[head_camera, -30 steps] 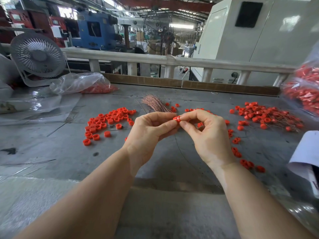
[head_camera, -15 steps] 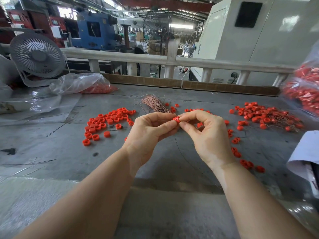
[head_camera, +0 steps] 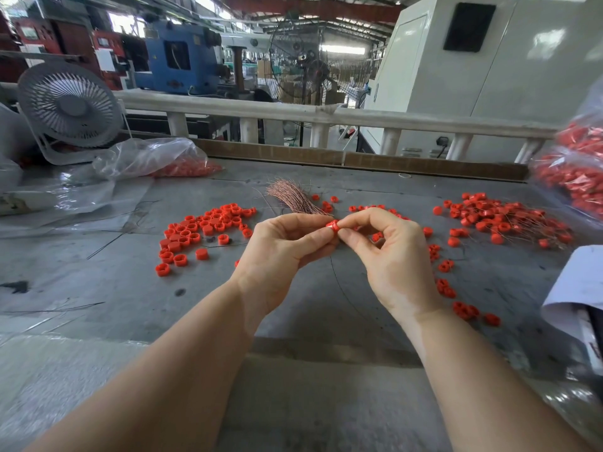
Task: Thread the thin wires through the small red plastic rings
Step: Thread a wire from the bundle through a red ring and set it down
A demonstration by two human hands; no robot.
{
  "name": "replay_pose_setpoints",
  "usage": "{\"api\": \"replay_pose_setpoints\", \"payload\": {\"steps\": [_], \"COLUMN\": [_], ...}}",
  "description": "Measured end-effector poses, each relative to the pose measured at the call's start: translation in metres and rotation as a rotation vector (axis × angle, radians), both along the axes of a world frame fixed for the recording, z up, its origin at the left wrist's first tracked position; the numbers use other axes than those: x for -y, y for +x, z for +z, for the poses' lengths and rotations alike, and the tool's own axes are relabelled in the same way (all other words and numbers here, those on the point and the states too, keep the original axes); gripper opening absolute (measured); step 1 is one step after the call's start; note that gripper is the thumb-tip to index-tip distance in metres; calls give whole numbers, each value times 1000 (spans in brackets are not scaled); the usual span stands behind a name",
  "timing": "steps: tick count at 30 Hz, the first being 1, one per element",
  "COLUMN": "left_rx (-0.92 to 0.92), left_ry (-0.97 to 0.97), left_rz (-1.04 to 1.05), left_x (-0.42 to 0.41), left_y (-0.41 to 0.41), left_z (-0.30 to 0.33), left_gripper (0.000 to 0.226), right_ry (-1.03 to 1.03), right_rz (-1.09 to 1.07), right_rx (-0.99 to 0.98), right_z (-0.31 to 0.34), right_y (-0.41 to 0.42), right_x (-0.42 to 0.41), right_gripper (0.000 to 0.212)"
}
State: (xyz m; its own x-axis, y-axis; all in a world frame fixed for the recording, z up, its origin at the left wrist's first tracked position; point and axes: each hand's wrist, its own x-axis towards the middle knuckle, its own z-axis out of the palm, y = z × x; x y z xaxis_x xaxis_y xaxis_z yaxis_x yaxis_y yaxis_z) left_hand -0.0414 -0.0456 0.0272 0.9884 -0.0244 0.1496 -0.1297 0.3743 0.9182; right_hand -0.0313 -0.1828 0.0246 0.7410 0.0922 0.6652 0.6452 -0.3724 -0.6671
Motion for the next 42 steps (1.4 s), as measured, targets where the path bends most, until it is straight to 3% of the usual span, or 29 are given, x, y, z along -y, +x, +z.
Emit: {"api": "replay_pose_setpoints", "payload": {"steps": [23, 42], "left_rx": [-32, 4], "left_ry": [3, 25], "left_rz": [-25, -42], "left_x": [0, 0], "left_y": [3, 3], "left_z": [-2, -3], "left_gripper": [16, 17], "right_ry": [-58, 43], "right_rz": [-50, -15], "right_rx": [18, -7], "right_z": [-2, 3], "right_y": [2, -2], "right_x": [0, 0], "right_gripper": [14, 17]}}
